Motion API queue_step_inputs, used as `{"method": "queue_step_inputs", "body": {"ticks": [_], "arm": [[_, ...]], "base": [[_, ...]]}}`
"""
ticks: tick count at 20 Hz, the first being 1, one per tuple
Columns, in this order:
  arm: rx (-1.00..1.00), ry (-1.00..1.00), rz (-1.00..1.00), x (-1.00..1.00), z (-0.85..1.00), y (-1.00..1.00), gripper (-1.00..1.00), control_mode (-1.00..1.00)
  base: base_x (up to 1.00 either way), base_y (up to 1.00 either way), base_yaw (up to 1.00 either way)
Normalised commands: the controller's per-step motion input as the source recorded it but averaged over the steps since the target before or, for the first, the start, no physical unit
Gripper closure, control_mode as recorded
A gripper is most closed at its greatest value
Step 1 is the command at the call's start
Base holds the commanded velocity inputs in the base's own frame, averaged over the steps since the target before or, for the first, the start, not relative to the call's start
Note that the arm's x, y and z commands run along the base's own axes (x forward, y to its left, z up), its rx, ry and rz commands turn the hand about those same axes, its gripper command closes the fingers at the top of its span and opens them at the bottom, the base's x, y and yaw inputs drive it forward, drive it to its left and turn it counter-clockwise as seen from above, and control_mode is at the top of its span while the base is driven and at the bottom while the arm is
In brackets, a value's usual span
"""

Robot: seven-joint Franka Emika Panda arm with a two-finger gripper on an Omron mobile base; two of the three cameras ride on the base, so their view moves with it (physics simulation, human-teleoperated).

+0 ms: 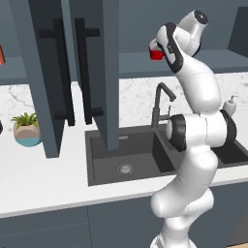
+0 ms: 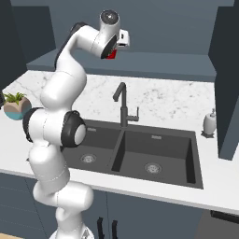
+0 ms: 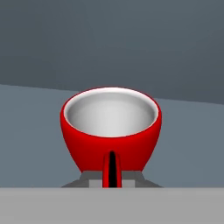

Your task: Gather all objects into one cabinet and sort the glasses and bowls to opposite sides.

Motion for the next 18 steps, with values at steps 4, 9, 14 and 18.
{"method": "queue_step_inputs", "body": {"ticks": [4,9,14,18], "arm": [[0.0,-0.05,0.0,-0.99,0.01,0.03,1.0,-1.0],[0.0,-0.07,0.0,-1.0,0.05,0.08,1.0,-1.0],[0.0,-0.12,0.0,-1.0,0.0,0.21,1.0,-1.0],[0.0,-0.11,0.0,-1.0,0.1,0.16,1.0,-1.0]], "base": [[0.0,0.0,0.0],[0.0,0.0,0.0],[0.0,0.0,0.0],[0.0,0.0,0.0]]}}
